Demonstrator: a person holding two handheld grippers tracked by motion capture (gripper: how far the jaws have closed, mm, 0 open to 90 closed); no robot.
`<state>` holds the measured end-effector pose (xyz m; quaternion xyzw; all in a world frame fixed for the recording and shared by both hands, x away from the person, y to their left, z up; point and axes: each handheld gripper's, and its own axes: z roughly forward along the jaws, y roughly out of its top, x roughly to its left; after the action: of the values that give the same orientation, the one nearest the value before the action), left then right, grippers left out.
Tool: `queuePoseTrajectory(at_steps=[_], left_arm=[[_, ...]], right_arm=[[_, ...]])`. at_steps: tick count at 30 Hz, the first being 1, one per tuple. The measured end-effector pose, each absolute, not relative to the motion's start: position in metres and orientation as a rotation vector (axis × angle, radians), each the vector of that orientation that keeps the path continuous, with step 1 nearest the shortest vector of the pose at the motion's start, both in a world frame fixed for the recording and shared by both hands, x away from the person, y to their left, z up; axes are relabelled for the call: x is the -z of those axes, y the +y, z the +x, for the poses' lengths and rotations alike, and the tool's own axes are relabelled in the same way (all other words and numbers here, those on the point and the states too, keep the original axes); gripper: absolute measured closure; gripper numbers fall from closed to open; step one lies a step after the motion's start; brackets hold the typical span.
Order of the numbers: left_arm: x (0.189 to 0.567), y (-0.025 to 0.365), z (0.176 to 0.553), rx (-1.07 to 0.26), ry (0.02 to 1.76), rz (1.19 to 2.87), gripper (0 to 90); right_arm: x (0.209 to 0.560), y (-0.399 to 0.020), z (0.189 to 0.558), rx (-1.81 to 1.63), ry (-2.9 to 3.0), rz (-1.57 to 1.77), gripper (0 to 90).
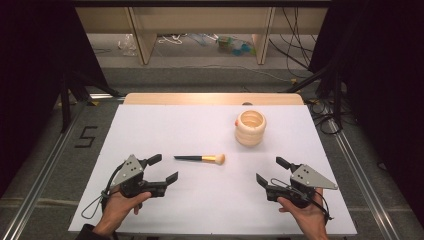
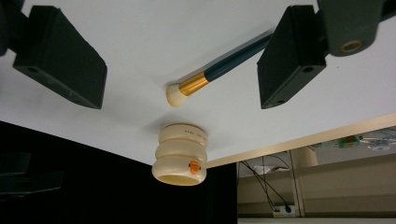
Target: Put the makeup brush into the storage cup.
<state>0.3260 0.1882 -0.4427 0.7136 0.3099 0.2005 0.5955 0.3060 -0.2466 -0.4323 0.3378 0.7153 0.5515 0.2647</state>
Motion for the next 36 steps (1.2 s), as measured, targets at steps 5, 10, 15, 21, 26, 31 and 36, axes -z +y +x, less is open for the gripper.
queuePoseTrajectory(at_steps=[5,10,15,21,26,31,36], left_arm=[[0.443,0.189,0.326,-0.469,0.719,1.660,16.0],[0.444,0.189,0.325,-0.462,0.725,1.668,16.0],[0.445,0.187,0.327,-0.459,0.727,1.688,16.1],[0.445,0.185,0.329,-0.447,0.719,1.691,16.2],[0.446,0.181,0.334,-0.411,0.753,1.699,15.9],[0.445,0.175,0.343,-0.399,0.740,1.747,15.9],[0.443,0.172,0.353,-0.360,0.741,1.790,16.0]], right_arm=[[0.433,-0.246,0.306,-1.486,1.932,0.912,15.5],[0.432,-0.244,0.306,-1.479,1.945,0.904,15.5],[0.433,-0.244,0.306,-1.484,1.960,0.911,15.5],[0.434,-0.243,0.307,-1.495,1.950,0.893,15.5],[0.434,-0.242,0.305,-1.482,1.964,0.919,15.5],[0.434,-0.242,0.305,-1.485,1.953,0.923,15.5],[0.435,-0.242,0.306,-1.510,1.955,0.919,15.6]])
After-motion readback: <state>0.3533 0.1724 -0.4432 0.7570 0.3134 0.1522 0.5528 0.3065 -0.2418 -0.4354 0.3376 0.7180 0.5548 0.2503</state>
